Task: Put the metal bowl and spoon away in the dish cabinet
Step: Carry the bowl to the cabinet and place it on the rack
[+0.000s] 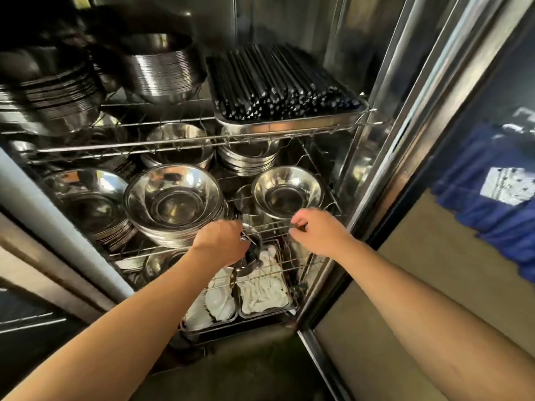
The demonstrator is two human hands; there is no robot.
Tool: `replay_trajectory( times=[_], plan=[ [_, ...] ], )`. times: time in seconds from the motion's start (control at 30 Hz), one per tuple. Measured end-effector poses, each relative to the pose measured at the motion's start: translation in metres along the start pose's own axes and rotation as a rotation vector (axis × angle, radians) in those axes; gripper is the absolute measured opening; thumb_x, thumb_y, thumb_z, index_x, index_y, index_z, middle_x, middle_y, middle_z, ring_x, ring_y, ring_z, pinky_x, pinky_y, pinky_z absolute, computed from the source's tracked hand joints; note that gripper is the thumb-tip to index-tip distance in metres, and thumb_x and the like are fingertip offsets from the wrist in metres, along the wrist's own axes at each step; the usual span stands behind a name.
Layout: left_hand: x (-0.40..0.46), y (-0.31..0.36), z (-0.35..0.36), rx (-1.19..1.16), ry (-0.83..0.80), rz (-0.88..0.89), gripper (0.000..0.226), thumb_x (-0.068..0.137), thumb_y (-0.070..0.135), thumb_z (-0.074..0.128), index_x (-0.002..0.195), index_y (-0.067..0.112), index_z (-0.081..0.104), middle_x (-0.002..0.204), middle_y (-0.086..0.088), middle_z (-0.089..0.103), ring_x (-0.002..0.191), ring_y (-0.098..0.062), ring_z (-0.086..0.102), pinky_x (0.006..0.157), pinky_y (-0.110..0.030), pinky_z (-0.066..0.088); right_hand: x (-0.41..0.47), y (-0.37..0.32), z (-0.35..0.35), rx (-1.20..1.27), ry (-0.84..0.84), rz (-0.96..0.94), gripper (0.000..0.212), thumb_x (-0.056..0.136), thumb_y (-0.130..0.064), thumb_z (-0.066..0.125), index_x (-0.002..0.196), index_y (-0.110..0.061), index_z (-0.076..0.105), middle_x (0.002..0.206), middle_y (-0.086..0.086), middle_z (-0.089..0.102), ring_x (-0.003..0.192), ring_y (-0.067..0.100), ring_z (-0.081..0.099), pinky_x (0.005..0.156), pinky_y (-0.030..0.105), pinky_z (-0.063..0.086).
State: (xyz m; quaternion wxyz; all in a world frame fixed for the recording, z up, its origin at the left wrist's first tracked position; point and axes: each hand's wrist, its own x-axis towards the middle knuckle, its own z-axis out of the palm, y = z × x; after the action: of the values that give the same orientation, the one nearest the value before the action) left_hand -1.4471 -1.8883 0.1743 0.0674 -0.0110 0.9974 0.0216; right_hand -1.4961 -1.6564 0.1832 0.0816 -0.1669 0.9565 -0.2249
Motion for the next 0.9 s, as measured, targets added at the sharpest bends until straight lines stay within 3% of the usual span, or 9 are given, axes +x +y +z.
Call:
replay_trajectory(
  times=[0.1,0.17,0.37,0.5,0.63,0.73,0.9],
  plan=[
    [0.012,0.014,-0.009,-0.122,0.097,0.055,0.05,0.095,0.049,0.052,0.134,0.018,0.054,0.115,-0.009,0.07,0.1,-0.03,0.069,0.08,-0.042,0.059,0.01,0.008,-0.015,0.017,0.093,-0.005,0.043,0.09,-0.043,0.066,0.129,-0.024,0.061,0.128,-0.003,0.056,0.102,0.015,0.062,0.091,0.032,0.05],
    [0.022,0.024,-0.01,-0.166,0.13,0.075,0.056,0.094,0.05,0.053,0.141,0.02,0.047,0.127,-0.01,0.064,0.11,-0.03,0.065,0.086,-0.043,0.057,0.017,0.014,-0.022,0.016,0.125,0.001,0.055,0.086,-0.048,0.07,0.134,-0.025,0.056,0.135,-0.003,0.049,0.106,0.018,0.061,0.093,0.035,0.05],
    [0.046,0.042,0.001,-0.246,0.112,0.033,0.093,0.084,0.066,0.058,0.157,0.022,0.02,0.157,-0.009,0.033,0.145,-0.031,0.029,0.113,-0.047,0.037,0.037,0.025,-0.028,-0.018,0.056,0.069,0.1,0.066,-0.054,0.084,0.147,-0.023,0.036,0.154,0.007,0.028,0.144,0.027,0.028,0.111,0.047,0.036],
    [0.057,0.05,0.007,-0.197,0.016,-0.051,0.111,0.078,0.08,0.052,0.16,0.027,-0.001,0.169,-0.009,0.009,0.155,-0.03,0.002,0.119,-0.052,0.026,0.05,0.037,-0.028,0.065,-0.053,0.104,0.118,0.059,-0.049,0.089,0.154,-0.025,0.023,0.164,0.013,0.018,0.153,0.03,0.006,0.119,0.055,0.024],
    [0.061,0.054,0.013,-0.186,0.003,-0.104,0.112,0.078,0.085,0.045,0.161,0.028,-0.004,0.17,-0.009,0.007,0.156,-0.031,0.001,0.117,-0.054,0.028,0.055,0.043,-0.023,0.07,-0.062,0.102,0.114,0.061,-0.048,0.09,0.153,-0.02,0.028,0.158,0.013,0.03,0.149,0.029,0.022,0.116,0.053,0.031],
    [0.06,0.054,0.017,-0.15,0.007,-0.123,0.107,0.081,0.084,0.038,0.161,0.025,-0.001,0.17,-0.008,0.008,0.155,-0.031,0.004,0.118,-0.052,0.028,0.055,0.046,-0.018,0.091,-0.019,0.062,0.095,0.063,-0.047,0.088,0.142,-0.022,0.041,0.143,0.007,0.045,0.141,0.025,0.036,0.112,0.049,0.037],
    [0.052,0.05,0.02,-0.142,0.002,-0.158,0.103,0.085,0.081,0.038,0.161,0.023,0.0,0.17,-0.008,0.007,0.155,-0.032,0.008,0.119,-0.051,0.028,0.054,0.045,-0.013,0.092,-0.039,0.014,0.08,0.065,-0.05,0.084,0.134,-0.028,0.049,0.13,0.001,0.048,0.131,0.021,0.044,0.105,0.041,0.041]
  ],
)
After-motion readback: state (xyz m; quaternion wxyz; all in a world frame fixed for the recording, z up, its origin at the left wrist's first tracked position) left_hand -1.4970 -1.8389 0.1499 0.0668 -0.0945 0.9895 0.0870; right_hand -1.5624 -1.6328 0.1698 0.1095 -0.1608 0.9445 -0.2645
